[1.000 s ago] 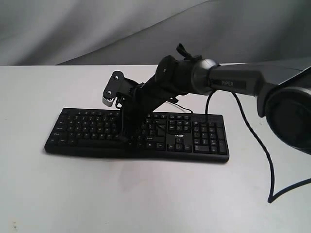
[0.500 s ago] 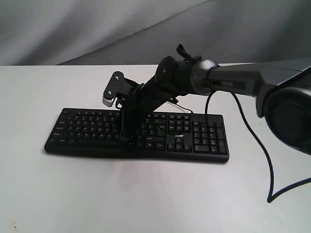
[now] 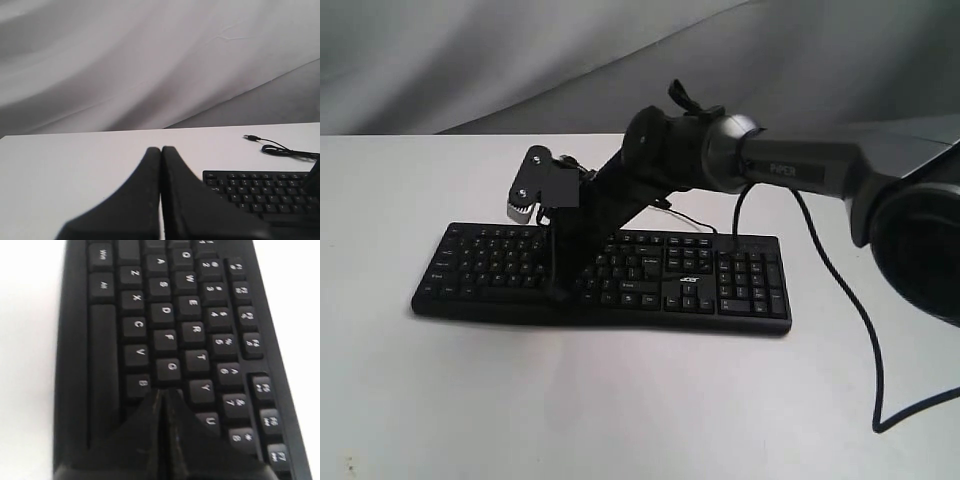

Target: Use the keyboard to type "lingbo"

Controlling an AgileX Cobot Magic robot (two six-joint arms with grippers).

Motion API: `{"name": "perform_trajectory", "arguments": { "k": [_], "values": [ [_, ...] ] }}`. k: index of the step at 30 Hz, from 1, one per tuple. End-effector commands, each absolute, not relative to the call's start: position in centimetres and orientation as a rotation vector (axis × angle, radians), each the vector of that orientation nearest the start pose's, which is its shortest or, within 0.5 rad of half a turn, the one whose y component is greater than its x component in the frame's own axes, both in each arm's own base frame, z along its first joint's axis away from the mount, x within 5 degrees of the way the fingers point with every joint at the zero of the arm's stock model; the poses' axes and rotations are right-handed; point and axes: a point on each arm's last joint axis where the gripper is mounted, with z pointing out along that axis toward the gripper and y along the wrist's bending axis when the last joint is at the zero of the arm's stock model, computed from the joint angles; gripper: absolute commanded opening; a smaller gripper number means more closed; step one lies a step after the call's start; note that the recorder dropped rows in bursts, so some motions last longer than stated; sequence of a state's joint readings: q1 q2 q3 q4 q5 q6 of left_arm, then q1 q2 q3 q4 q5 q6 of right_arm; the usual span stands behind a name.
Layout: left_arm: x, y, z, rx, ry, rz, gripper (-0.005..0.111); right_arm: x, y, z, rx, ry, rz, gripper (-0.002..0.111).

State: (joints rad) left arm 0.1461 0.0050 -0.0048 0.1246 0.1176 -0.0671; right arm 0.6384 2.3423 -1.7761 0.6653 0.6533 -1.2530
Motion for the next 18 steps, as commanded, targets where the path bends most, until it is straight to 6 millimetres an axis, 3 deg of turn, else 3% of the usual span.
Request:
{"name": "perform_trajectory", "arguments": {
  "k": [1,7,18],
  "values": [
    [5.6,0.9,20.3,-0.078,1.592,0.162,0.001,37.6,33.3,13.3,-1.713,1.897,0.485,0.000],
    [5.6,0.9,20.3,-0.078,1.592,0.162,0.001,37.7,33.3,12.2,-1.719,1.912,0.482,0.000],
    [5.6,0.9,20.3,-0.078,1.592,0.162,0.001,37.7,33.3,12.3,-1.718,1.912,0.480,0.000]
  ]
}}
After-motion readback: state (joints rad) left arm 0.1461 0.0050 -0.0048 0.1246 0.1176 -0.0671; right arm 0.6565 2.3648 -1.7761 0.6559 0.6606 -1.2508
